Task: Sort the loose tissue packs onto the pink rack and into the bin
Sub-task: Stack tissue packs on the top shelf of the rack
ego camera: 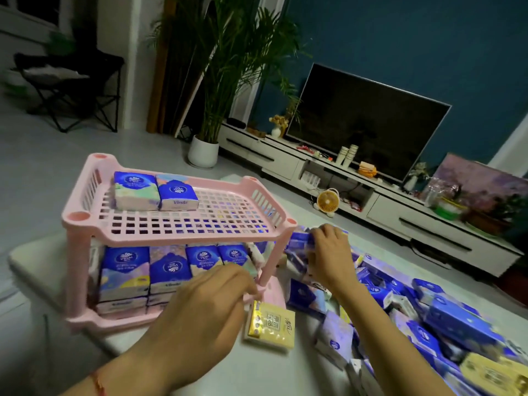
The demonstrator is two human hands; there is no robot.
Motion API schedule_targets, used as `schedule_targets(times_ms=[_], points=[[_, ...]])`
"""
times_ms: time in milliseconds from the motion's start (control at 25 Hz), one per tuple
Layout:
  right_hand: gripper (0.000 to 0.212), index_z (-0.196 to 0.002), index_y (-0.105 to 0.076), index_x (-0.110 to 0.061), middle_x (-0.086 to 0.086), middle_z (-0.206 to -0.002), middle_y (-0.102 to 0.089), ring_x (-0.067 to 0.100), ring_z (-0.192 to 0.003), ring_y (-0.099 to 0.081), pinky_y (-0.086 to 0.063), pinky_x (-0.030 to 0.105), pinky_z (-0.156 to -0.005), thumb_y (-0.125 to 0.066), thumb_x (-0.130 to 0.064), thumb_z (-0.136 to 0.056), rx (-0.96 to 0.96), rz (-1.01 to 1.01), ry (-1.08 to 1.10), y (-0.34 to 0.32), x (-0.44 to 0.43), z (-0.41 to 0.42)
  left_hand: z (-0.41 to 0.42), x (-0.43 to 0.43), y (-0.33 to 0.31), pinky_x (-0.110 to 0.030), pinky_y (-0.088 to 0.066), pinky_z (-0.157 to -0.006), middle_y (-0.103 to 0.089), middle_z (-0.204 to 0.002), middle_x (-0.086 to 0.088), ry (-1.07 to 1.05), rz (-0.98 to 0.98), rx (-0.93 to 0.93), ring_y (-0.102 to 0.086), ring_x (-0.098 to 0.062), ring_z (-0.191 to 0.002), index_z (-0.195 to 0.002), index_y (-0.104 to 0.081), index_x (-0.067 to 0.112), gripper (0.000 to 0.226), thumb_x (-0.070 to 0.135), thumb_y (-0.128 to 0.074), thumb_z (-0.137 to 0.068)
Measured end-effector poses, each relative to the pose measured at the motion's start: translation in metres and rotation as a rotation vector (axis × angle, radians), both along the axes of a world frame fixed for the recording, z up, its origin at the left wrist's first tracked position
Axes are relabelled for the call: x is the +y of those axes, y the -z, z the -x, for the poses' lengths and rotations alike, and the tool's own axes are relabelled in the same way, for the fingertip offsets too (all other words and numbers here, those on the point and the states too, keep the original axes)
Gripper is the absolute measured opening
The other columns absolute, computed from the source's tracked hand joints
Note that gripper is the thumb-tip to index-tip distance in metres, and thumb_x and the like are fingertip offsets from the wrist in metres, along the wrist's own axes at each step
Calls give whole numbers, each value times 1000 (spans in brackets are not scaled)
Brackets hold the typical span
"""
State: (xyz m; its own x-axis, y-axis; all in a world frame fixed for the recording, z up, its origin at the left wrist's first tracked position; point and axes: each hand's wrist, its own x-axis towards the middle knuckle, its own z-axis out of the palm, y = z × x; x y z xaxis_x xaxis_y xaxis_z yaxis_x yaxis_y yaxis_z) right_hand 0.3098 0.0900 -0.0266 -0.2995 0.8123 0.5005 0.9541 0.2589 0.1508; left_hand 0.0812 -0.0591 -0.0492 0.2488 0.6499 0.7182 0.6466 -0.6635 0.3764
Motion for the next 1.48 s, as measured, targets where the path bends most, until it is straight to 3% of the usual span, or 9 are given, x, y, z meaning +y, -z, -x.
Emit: schedule_targets(times_ms=[120,200,360,600,760,1040,1160,1320,1480], points=[[16,-89,-57,-9,20,-99,-57,28,-86,-50,-40,29,-66,-58,-24,-84,778,-76,53,-48,-8,8,7,-3,-13,-23,-44,-69,-59,-87,10,-52,-108,-145,-57,-6,-80,-91,-52,27,19,16,-42,-81],[8,-85,-55,-16,17,-95,-61,25,-81,-57,-44,27,-63,-61,-20,-85,1200,133,-87,-72,-18,32,12,-1,-26,-26,-44,-72,-61,-87,5,-119,-177,-193,-56,-9,-83,-91,-54,22,18,15,-41,-81],[7,-89,-58,-2,12,-78,-59,20,-70,-59,-50,29,-66,-54,-7,-89,1504,642,-317,-93,-32,115,49,9,-48,-31,-40,-80,-64,-90,-1,-387,-176,-195,-53,-16,-88,-90,-63,13,26,16,-39,-81],[4,-84,-49,-6,19,-65,-59,25,-52,-61,-49,28,-56,-53,-7,-83,1360,752,-122,-73,-16,185,69,10,-64,-43,-44,-88,-66,-79,-8,-569,-11,245,-66,-30,-81,-80,-66,11,37,18,-32,-72],[14,-91,-53,-8,8,-66,-56,13,-45,-48,-33,12,-36,-57,-19,-84,1135,667,-10,-76,-11,187,64,20,-77,-45,-24,-111,-40,-138,-10,-756,383,466,-35,-27,-131,-132,-39,13,40,25,-30,-94],[24,-99,-56,1,10,-77,-61,8,-48,-52,-38,18,-42,-60,-18,-85,1278,498,-88,-74,9,163,63,26,-74,-39,-38,-95,-34,-139,-12,-794,442,645,-34,-30,-127,-141,-24,14,48,28,-33,-96],[32,-107,-51,-6,13,-95,-64,18,-72,-64,-48,29,-57,-57,-30,-88,899,442,20,-59,13,153,64,26,-75,-39,-39,-97,-30,-143,-12,-775,463,651,-31,-30,-130,-146,-13,13,54,29,-30,-98],[39,-106,-60,-6,16,-119,-50,26,-104,-46,-40,35,-83,-42,-38,-94,361,296,65,-56,5,159,65,22,-79,-37,-39,-98,-34,-138,-7,-769,474,633,-32,-25,-128,-140,-30,17,43,30,-31,-98],[44,-131,-46,-12,12,-134,-36,26,-122,-38,-38,38,-100,-38,-38,-96,289,341,16,-61,-10,158,64,20,-82,-36,-33,-105,-30,-145,-6,-745,483,662,-25,-24,-135,-142,-30,17,43,29,-29,-100]])
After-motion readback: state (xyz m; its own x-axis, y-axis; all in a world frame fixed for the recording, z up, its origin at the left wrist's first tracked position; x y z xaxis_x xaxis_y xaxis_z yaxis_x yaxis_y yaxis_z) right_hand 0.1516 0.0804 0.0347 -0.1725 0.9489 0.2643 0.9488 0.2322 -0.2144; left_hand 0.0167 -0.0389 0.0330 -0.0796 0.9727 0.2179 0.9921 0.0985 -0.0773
